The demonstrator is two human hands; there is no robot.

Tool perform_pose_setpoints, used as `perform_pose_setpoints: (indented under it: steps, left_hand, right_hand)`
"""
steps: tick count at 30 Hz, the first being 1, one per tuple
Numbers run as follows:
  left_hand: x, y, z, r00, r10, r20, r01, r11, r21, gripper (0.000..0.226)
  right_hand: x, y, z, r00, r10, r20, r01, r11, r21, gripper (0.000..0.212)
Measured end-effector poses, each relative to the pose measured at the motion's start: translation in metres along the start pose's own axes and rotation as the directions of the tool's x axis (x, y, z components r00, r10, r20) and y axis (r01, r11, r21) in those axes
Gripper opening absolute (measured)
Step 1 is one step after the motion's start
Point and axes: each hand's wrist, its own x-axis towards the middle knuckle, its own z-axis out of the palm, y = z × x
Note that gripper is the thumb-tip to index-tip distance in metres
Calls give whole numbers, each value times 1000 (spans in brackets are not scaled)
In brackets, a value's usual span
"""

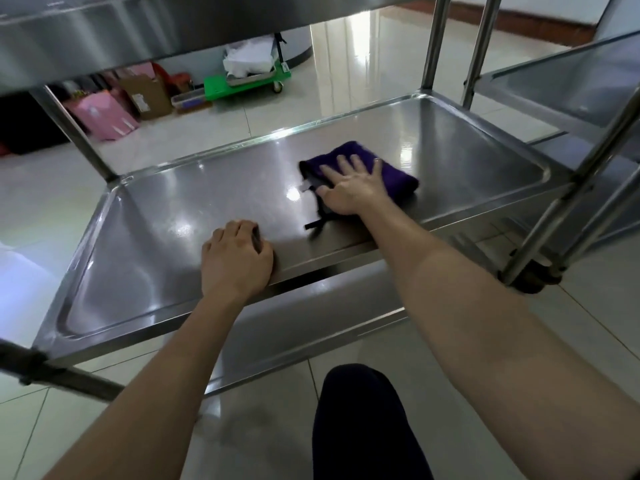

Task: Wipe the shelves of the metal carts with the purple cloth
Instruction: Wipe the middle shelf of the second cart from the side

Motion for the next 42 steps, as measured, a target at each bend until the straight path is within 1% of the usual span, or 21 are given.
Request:
perform_pose_setpoints:
  steps: [2,3,5,8,9,11,13,16,18,20,22,23,25,26,28,31,34,36,38,40,42]
  left_hand:
    - [0,-2,0,1000,6,2,-6,1000,13,45]
    - [0,-4,1,1000,6,0,-6,1000,17,46]
    - [-1,-8,2,1000,6,-12,-6,1000,19,46]
    - [-3,-11,4,1000,0,-15,0,1000,5,46]
    - [-3,-12,5,1000,0,-15,1,1000,2,45]
    - [-2,-11,5,1000,-3,-16,3,1000,-2,43]
    - [-2,-10,4,1000,-13,-15,13,1000,-3,42]
    - [-2,-7,4,1000,-16,-8,16,1000,-7,43]
    - [-4,-5,4,1000,-14,-8,14,1000,-4,43]
    - [-6,-2,4,1000,-14,-7,14,1000,1,42]
    - [-8,-1,2,1000,-14,-1,14,1000,6,42]
    - [-8,-1,1,1000,-15,1,15,1000,9,42]
    - [-8,-3,0,1000,-19,-1,19,1000,15,43]
    - [-8,-3,-1,1000,-18,2,18,1000,18,43]
    - [-9,-5,0,1000,-11,6,11,1000,17,45]
    - [-11,-5,3,1000,-12,-12,12,1000,4,49]
    - [-15,-7,4,999,-22,-26,22,1000,-12,50]
    - [-15,-8,2,1000,-16,-2,16,1000,-12,52]
    - [-15,-8,0,1000,-14,19,14,1000,-19,53]
    - [-16,-8,-1,1000,-14,24,14,1000,-20,52]
    - [-15,-8,0,1000,-16,23,17,1000,-22,51]
  right_hand:
    - [1,-48,9,988,-147,39,147,989,-3,70]
    - [0,-65,13,981,-189,51,189,982,-6,70]
    - [1,-77,17,976,-211,57,211,978,0,68]
    - [3,-54,12,975,-215,58,214,976,27,66]
    - [3,-40,9,979,-199,50,197,980,32,66]
    - [6,3,2,993,-115,21,114,992,49,66]
    - [7,64,-7,1000,12,-9,-11,998,64,66]
    - [-1,155,-18,980,200,-15,-199,978,70,68]
    - [-6,183,-22,962,272,-9,-271,960,67,69]
    - [-7,175,-22,958,288,-3,-288,957,36,68]
    - [-9,135,-18,972,235,-5,-235,972,9,68]
    - [-11,107,-15,985,170,-8,-170,986,0,68]
    - [-20,42,-4,1000,-6,-4,6,1000,-4,66]
    - [-27,10,1,996,-88,4,88,996,-3,66]
    - [-41,-44,14,979,-201,24,201,979,-13,66]
    - [-56,-81,27,951,-306,41,306,952,-8,65]
    - [-59,-82,33,940,-342,12,342,940,18,64]
    - [-57,-69,32,923,-384,20,383,923,30,63]
    - [-51,-43,28,919,-393,17,392,919,43,61]
    - [-43,-1,23,946,-326,2,325,945,35,61]
    - [-39,52,15,981,-192,-12,192,981,31,62]
